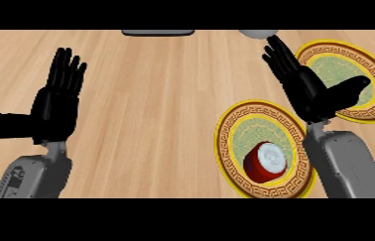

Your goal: Pick the can from the plate and place it in the plate

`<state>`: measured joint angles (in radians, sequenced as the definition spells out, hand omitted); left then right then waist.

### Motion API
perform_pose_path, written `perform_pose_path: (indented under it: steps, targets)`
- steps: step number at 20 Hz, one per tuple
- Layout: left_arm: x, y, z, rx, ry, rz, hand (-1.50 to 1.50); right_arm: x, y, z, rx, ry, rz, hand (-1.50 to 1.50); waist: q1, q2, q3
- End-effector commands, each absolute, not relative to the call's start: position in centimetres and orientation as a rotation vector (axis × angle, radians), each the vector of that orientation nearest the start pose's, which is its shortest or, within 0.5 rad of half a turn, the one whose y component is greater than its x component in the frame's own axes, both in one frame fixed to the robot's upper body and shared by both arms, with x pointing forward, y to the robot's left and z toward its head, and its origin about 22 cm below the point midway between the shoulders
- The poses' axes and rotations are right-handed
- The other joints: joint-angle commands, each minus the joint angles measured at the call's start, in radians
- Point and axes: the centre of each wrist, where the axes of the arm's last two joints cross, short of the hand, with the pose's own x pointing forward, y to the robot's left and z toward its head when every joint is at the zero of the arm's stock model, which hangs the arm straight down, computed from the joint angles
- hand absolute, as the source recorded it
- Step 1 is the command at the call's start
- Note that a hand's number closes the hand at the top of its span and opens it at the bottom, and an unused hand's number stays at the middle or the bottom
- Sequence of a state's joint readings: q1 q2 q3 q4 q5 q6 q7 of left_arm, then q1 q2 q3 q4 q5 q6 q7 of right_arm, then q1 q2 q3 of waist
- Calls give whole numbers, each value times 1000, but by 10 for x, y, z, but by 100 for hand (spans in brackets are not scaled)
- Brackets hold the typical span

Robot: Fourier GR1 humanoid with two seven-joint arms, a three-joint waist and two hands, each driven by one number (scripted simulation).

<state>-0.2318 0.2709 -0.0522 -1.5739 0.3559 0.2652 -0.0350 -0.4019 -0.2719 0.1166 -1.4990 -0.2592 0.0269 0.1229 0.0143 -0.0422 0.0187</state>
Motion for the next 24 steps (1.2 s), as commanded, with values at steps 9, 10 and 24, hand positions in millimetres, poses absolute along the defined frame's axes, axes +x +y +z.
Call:
perform_pose_path:
  steps: [9, 10, 24]
  targets:
    - [229, 259, -34, 76, -1192, 95, 0, 285, -376, 144, -831, -1662, 4, 150, -131, 35, -21]
    - [224, 261, -38, 67, -1190, 84, 0, 276, -371, 134, -858, -1681, -69, -150, -113, 31, -20]
    - [229, 255, -31, 40, -1189, 30, 0, 149, -339, 146, -795, -1506, 282, -150, -45, 38, -22]
